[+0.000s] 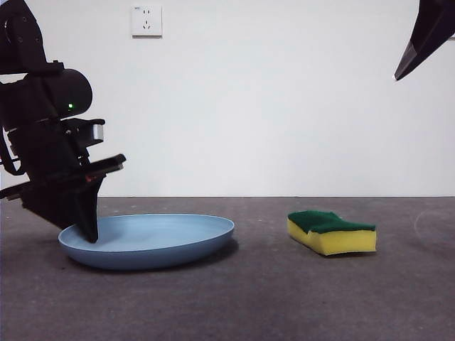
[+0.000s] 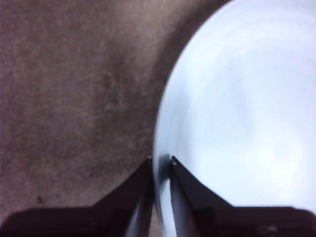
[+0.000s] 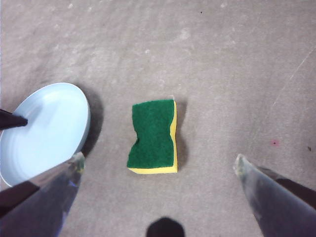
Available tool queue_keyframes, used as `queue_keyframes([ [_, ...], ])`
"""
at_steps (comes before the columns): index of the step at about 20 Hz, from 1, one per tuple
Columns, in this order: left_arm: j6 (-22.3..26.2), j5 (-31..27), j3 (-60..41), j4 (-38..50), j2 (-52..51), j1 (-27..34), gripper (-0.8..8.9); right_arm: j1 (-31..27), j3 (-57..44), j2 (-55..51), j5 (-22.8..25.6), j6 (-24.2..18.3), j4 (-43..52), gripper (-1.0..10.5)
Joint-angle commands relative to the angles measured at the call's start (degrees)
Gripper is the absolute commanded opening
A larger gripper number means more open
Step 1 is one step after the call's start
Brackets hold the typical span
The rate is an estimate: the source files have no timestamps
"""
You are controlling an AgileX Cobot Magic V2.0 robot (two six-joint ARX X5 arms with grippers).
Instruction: Pick up the plate,pick up the cloth,clean the plate with the cloth
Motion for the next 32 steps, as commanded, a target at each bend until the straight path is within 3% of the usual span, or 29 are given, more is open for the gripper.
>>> queue_keyframes([
  [1, 0.55, -0.66, -0.46, -0.31, 1.03, -0.26, -0.12, -0.07, 0.22, 0.07, -0.07, 0.17, 0.28, 6.0],
  [7, 0.72, -0.02, -0.42, -1.99, -2.25, -0.28, -0.12, 1.14, 1.29, 0.09, -0.44, 0.13, 0.15, 6.0],
  [11, 0.72, 2.82, -0.2, -2.86, -10.45, -0.26, -0.12, 3.85, 8.46, 3.78, -0.2, -1.49, -5.53, 6.0],
  [14, 0.72, 2.8, -0.2, -4.13, -17.07, -0.55, -0.12, 6.84, 16.13, 10.36, 0.24, -4.96, -11.56, 6.0],
  [23, 1.42, 2.8, -0.2, -8.96, -28.3, -2.38, -0.12, 16.9, 28.33, 32.79, 13.75, -8.57, -13.0, 6.0],
  [32, 3.06, 2.56, -0.2, -11.19, -28.48, -5.51, -0.12, 17.94, 28.33, 49.81, 13.99, -9.75, -8.52, 6.0],
])
